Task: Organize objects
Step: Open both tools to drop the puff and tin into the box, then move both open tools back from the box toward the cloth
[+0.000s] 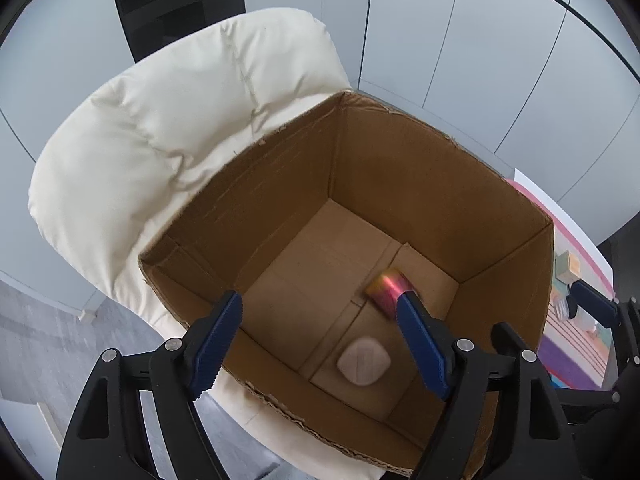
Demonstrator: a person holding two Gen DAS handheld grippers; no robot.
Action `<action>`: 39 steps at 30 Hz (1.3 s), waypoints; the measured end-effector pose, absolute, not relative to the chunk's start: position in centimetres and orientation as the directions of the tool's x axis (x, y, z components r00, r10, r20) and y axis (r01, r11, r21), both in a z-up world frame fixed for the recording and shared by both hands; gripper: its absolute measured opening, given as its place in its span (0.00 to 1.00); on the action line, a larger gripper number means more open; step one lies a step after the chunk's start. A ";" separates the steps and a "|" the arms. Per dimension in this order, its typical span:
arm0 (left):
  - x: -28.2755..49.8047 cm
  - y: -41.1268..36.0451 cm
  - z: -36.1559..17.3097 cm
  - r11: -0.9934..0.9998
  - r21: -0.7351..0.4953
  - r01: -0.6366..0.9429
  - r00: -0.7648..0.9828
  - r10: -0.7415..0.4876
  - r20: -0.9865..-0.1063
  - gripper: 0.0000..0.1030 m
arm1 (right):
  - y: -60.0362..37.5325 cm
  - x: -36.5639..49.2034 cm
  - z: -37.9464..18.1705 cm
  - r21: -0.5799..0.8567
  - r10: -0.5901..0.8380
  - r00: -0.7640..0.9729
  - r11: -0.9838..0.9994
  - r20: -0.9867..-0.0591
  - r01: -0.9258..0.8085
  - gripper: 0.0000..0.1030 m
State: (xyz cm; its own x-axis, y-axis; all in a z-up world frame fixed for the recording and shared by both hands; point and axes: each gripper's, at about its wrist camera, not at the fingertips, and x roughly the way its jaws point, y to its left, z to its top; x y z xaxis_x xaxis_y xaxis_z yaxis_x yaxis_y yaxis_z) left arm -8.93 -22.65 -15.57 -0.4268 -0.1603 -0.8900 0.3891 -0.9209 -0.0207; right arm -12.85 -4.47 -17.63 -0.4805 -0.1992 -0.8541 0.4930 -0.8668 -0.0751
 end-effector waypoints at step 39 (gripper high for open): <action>-2.6 -9.4 -12.6 -0.969 -0.077 0.235 -0.460 -0.041 -0.887 0.82 | 9.3 -4.4 -14.2 -0.067 -0.108 -0.525 -0.950 -0.844 0.303 0.94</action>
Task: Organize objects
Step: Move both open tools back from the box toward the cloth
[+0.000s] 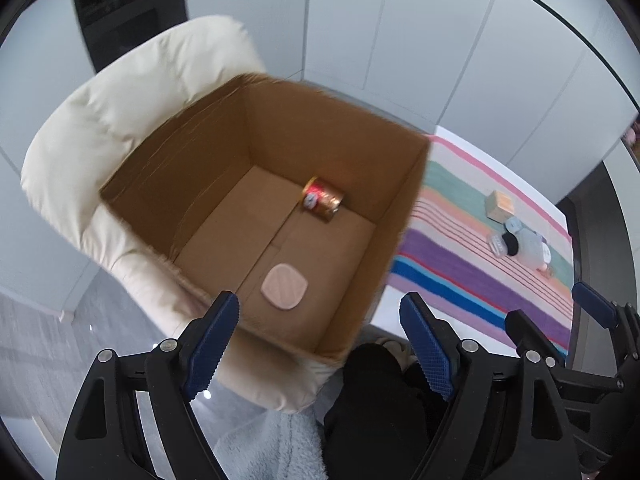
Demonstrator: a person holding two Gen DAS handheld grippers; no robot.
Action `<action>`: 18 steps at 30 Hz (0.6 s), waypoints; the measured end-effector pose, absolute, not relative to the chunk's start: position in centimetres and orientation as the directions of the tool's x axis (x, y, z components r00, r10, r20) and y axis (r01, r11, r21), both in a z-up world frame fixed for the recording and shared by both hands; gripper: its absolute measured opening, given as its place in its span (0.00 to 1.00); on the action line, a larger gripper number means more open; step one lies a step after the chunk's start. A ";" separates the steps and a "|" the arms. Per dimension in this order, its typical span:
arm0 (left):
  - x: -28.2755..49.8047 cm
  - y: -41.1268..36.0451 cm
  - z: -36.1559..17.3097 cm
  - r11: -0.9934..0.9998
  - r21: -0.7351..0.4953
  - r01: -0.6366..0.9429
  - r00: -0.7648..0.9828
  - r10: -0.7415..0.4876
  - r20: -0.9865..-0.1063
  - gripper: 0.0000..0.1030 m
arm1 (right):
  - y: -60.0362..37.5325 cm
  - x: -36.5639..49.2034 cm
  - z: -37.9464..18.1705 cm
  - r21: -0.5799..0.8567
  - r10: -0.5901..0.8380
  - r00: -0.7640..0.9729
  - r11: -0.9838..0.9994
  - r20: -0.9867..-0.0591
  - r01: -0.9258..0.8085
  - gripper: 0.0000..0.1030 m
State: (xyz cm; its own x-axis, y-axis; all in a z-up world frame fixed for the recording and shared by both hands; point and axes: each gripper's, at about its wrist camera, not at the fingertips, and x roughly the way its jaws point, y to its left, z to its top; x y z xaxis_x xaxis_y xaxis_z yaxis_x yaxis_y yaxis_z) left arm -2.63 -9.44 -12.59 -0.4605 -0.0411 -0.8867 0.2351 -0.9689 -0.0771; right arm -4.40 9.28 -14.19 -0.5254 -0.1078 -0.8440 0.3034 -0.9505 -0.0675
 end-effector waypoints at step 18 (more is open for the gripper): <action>-7.4 1.6 -13.3 -0.998 -0.070 0.005 -0.449 0.061 -0.891 0.82 | 22.3 -4.8 -14.3 -0.065 0.031 -0.535 -0.997 -0.845 0.045 0.94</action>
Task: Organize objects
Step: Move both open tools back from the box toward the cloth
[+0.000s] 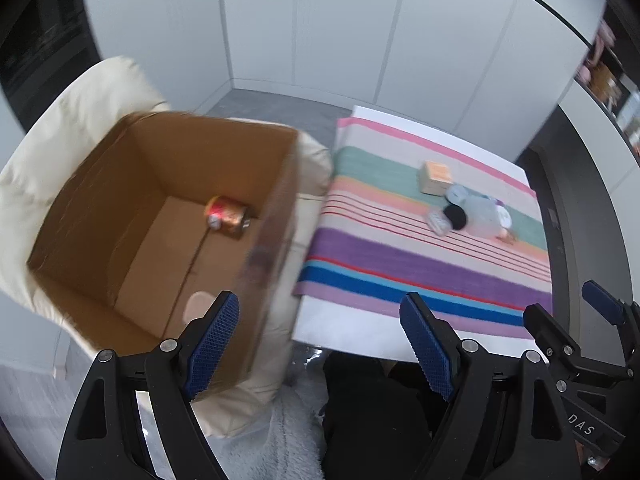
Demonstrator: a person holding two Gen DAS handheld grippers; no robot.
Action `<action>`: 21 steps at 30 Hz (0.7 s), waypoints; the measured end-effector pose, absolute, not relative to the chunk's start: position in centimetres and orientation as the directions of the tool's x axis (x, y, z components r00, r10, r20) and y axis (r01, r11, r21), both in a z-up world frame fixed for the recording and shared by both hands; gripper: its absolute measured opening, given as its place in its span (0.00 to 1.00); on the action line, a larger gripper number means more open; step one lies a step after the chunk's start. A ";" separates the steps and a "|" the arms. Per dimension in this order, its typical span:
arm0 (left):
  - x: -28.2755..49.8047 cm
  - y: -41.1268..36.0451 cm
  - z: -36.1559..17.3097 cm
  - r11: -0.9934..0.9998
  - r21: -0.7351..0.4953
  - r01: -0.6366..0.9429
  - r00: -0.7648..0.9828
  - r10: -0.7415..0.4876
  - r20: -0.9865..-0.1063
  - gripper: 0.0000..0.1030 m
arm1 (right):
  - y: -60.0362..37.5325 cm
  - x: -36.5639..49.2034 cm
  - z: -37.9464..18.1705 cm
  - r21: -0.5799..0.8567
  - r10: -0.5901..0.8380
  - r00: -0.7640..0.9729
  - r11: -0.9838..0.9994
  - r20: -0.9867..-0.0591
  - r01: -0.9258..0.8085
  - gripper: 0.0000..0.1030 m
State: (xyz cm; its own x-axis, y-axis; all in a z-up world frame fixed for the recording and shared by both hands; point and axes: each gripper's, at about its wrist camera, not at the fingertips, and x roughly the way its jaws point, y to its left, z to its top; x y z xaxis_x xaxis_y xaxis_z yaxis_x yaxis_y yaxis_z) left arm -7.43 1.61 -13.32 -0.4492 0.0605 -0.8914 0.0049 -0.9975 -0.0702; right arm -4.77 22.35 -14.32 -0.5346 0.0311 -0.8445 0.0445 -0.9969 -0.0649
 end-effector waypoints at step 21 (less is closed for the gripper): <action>-12.3 13.7 -15.4 -0.971 -0.041 -0.236 -0.380 0.131 -0.916 0.82 | 37.7 -3.9 -18.4 -0.053 0.151 -0.452 -0.974 -0.879 -0.222 0.94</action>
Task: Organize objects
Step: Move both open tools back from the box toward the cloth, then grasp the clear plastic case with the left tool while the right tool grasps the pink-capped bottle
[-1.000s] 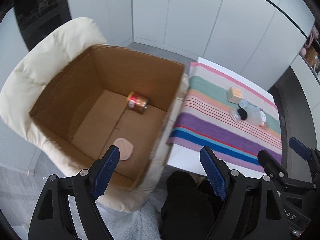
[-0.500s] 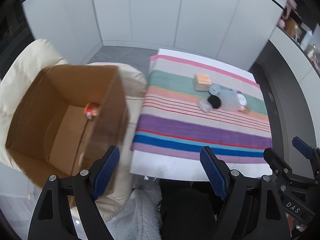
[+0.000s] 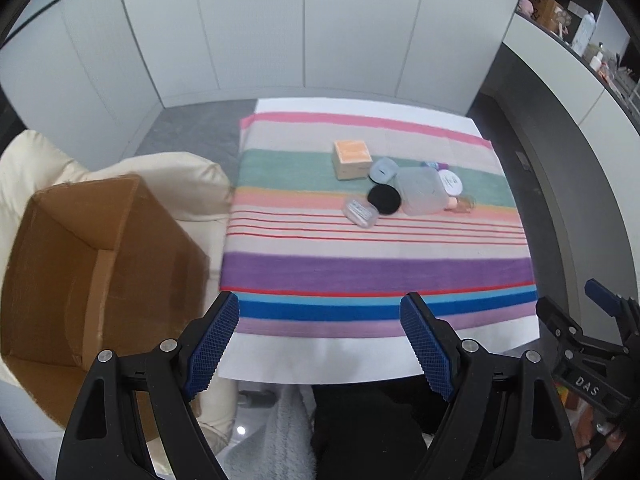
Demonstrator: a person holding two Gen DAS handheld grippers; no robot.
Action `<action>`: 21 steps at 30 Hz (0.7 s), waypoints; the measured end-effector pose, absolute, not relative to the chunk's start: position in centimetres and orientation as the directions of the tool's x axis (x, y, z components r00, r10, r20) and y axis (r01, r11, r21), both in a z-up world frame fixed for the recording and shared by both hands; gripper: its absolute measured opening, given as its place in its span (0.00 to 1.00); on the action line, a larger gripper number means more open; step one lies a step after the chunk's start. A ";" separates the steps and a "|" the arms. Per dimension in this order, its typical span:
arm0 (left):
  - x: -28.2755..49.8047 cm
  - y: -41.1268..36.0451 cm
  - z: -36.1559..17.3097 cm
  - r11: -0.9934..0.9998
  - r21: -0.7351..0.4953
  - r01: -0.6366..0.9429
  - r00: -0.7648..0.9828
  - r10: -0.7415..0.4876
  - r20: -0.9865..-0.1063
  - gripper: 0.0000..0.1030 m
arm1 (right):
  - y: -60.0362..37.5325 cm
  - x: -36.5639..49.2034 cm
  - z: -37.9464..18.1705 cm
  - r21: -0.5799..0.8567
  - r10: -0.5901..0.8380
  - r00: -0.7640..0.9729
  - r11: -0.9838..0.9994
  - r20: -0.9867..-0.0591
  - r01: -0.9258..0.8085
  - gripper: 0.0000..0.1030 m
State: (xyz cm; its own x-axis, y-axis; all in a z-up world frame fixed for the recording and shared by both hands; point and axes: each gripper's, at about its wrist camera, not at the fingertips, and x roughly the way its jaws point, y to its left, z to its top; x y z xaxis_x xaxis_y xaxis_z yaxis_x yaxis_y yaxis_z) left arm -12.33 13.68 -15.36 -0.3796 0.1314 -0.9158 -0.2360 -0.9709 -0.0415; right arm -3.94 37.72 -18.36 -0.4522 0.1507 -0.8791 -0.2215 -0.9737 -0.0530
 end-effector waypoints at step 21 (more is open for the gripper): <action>-22.7 19.4 -23.8 -0.938 0.039 -0.345 -0.394 0.107 -0.913 0.82 | 43.3 -13.4 -24.5 -0.033 0.135 -0.439 -0.972 -0.888 -0.232 0.94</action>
